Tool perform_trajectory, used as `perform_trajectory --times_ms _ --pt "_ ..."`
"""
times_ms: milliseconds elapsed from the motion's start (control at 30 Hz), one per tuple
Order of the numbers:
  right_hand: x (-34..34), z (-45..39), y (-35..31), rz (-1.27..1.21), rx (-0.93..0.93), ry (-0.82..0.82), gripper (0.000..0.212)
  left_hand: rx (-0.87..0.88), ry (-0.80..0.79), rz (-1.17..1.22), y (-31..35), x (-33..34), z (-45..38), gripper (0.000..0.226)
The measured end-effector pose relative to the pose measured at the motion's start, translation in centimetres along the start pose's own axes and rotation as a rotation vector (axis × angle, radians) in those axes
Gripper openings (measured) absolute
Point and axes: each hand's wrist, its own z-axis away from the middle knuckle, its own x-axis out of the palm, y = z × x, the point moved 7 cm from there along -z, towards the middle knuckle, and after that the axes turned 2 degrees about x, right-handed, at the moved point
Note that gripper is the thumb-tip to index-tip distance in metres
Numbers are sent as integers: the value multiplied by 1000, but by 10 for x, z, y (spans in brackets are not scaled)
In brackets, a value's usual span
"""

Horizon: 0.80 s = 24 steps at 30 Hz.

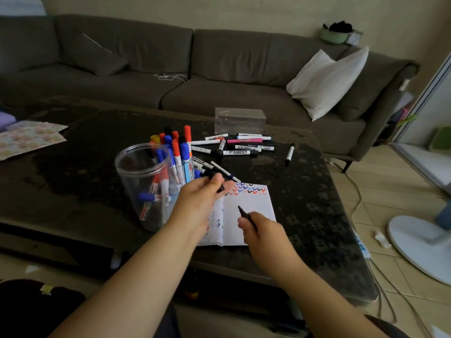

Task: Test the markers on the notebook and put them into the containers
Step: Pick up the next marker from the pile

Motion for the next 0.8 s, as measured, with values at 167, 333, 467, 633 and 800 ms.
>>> perform_trajectory --times_ms 167,333,467,633,800 --pt "-4 -12 22 -403 234 -67 27 -36 58 -148 -14 -13 -1 10" --pt "-2 -23 36 -803 314 -101 36 -69 116 -330 -29 -20 -5 10" --pt "-6 -35 41 -1068 351 -59 20 12 66 -503 -34 -16 -13 13" --pt "5 -61 54 -1375 457 -90 26 84 -32 -703 -45 -9 -30 17" --pt "6 -95 64 -865 322 -58 18 223 -94 -889 -50 2 -47 16"
